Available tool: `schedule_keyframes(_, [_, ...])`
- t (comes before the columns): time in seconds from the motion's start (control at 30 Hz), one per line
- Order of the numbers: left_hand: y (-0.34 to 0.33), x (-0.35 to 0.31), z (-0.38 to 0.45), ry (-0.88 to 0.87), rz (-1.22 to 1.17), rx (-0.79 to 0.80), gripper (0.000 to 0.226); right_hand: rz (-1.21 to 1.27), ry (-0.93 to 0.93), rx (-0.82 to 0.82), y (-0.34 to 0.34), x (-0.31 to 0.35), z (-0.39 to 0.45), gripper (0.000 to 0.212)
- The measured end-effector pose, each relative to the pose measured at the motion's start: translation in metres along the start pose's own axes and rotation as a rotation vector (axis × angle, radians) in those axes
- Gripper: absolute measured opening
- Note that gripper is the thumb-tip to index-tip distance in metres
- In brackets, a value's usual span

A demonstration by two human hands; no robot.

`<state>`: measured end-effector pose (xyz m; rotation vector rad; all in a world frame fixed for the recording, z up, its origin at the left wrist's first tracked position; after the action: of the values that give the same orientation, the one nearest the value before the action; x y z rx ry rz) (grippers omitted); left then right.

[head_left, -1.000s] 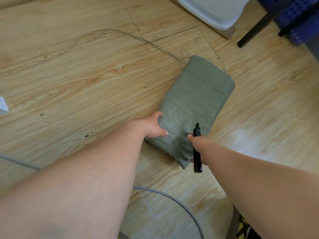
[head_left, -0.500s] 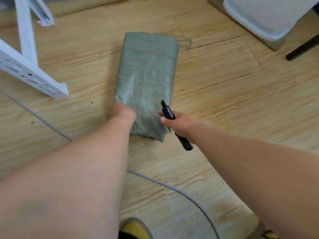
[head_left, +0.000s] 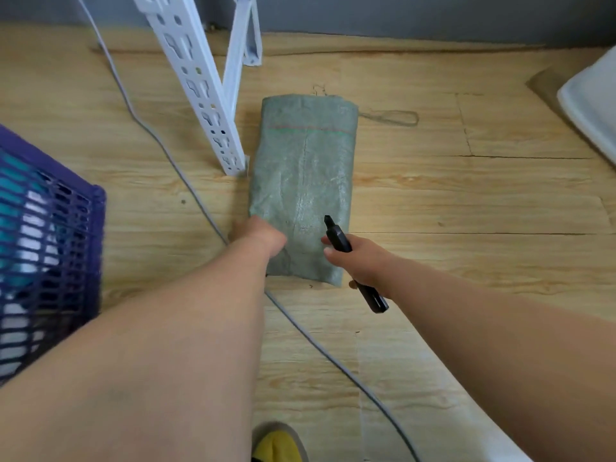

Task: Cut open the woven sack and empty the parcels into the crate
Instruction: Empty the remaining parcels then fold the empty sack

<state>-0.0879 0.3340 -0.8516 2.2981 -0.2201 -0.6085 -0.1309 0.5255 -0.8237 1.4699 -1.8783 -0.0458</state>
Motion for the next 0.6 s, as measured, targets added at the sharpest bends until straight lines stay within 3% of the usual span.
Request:
schedule_keyframes(0.07, [0.006, -0.011, -0.006, -0.127, 0.051, -0.046, 0.039, 0.005, -0.022, 0.000, -0.003, 0.004, -0.001, 0.041])
schedule_keyframes(0.1, [0.001, -0.017, -0.008, -0.184, 0.045, 0.037, 0.033, 0.010, -0.040, -0.005, -0.003, 0.005, -0.001, 0.041])
schedule_keyframes(0.2, [-0.036, -0.014, -0.036, -0.107, 0.044, 0.603, 0.036, 0.032, -0.123, -0.031, -0.003, -0.002, -0.004, 0.039])
schedule_keyframes(0.27, [-0.050, -0.006, -0.046, -0.108, 0.275, 0.772, 0.056, 0.058, -0.178, -0.033, -0.003, -0.008, -0.006, 0.039])
schedule_keyframes(0.33, [-0.054, -0.007, -0.042, -0.149, 0.336, 0.752, 0.078, 0.069, -0.194, -0.026, -0.002, -0.010, -0.007, 0.039])
schedule_keyframes(0.4, [-0.053, -0.010, -0.035, -0.111, 0.205, 0.709, 0.097, 0.077, -0.188, -0.028, 0.001, -0.009, -0.006, 0.040])
schedule_keyframes(0.6, [-0.047, -0.023, -0.024, -0.083, 0.115, 0.553, 0.111, 0.149, -0.141, -0.066, 0.015, 0.001, -0.001, 0.040])
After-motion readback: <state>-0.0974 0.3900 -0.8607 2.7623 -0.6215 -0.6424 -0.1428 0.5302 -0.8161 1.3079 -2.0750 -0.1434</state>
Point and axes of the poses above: each hand's wrist, its own z-axis towards the middle knuckle, its own y-axis out of the back of the hand, x = y × z, the point moved 6 cm from there along z, towards the middle knuckle, and after that the axes turned 13 degrees about -z, right-handed, at the moved point
